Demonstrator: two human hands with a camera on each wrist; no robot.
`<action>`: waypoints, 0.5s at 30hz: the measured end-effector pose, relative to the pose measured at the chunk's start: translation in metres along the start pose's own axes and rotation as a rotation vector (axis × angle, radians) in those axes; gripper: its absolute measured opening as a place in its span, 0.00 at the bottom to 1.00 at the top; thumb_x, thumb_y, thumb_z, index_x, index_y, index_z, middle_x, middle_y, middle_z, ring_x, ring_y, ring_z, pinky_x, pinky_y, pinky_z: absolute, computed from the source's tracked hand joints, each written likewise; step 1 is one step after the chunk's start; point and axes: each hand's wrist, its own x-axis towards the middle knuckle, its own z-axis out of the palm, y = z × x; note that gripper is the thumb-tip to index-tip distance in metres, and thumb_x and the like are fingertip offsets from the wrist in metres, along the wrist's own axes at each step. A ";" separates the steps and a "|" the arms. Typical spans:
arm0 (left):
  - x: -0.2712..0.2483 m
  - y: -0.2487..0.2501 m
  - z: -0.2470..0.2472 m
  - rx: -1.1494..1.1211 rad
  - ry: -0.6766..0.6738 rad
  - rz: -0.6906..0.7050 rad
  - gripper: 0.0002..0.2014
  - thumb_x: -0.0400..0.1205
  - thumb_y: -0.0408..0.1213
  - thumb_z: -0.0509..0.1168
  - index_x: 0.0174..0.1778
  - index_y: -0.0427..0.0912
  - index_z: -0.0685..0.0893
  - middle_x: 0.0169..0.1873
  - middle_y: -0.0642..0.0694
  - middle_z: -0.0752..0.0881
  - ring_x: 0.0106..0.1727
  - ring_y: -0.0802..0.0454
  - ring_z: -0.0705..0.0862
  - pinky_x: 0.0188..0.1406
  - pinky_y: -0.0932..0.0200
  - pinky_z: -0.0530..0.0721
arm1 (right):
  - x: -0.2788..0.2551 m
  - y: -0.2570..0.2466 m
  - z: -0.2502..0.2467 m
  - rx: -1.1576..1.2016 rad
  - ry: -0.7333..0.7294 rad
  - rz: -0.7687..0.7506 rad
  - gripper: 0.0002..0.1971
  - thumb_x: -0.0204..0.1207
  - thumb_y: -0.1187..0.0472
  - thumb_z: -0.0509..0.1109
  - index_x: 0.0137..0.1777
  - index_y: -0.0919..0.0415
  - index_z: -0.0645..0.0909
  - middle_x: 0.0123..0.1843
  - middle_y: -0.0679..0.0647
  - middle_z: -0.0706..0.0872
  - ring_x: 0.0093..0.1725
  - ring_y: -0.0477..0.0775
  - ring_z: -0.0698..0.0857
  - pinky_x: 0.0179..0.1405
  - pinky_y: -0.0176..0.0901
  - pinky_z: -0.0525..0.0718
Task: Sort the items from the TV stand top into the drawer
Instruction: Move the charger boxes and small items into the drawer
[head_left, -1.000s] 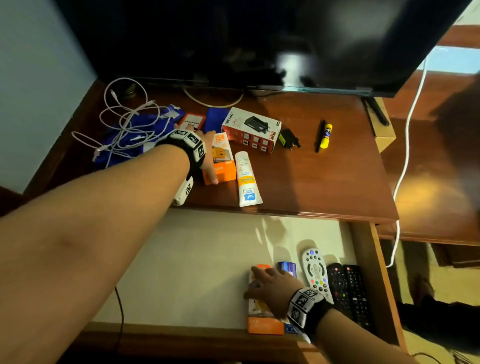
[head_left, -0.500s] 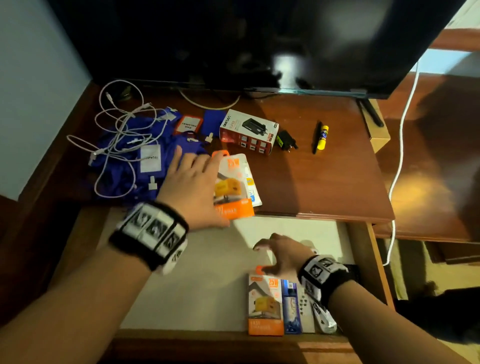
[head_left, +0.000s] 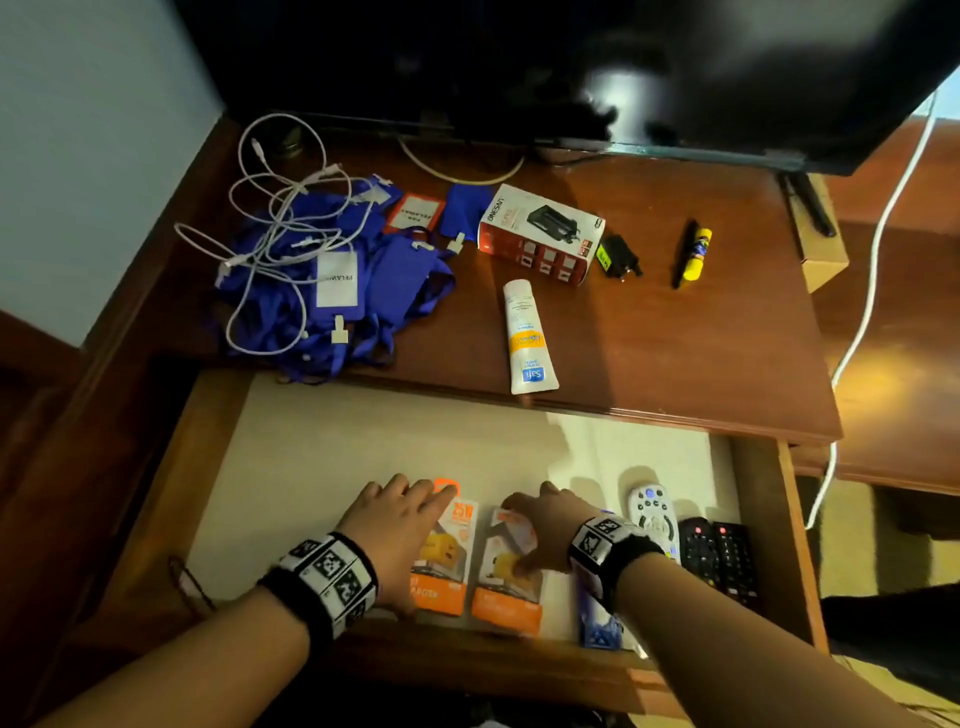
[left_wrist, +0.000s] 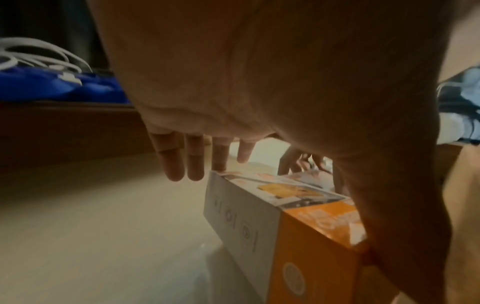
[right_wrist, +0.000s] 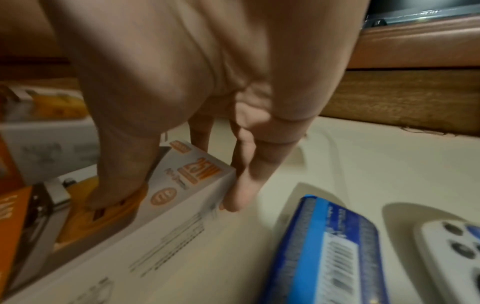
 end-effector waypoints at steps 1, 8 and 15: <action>0.006 -0.002 0.003 0.019 -0.029 -0.013 0.74 0.62 0.67 0.82 0.90 0.51 0.35 0.88 0.48 0.55 0.83 0.41 0.61 0.81 0.39 0.65 | 0.001 -0.004 0.002 0.032 0.017 -0.005 0.41 0.71 0.41 0.81 0.83 0.38 0.66 0.70 0.58 0.77 0.68 0.66 0.82 0.65 0.60 0.85; 0.030 -0.005 0.017 0.076 -0.131 -0.073 0.81 0.60 0.62 0.86 0.88 0.42 0.28 0.88 0.43 0.49 0.86 0.39 0.57 0.84 0.35 0.63 | -0.011 -0.018 -0.037 0.129 0.202 -0.028 0.24 0.78 0.38 0.74 0.70 0.47 0.81 0.63 0.55 0.84 0.61 0.60 0.87 0.58 0.49 0.85; 0.036 0.003 0.028 0.051 -0.126 -0.041 0.77 0.62 0.62 0.86 0.90 0.46 0.33 0.89 0.41 0.49 0.87 0.38 0.55 0.85 0.38 0.64 | -0.047 -0.015 -0.178 0.306 1.119 -0.103 0.12 0.82 0.45 0.70 0.47 0.52 0.77 0.42 0.48 0.82 0.38 0.51 0.80 0.36 0.42 0.78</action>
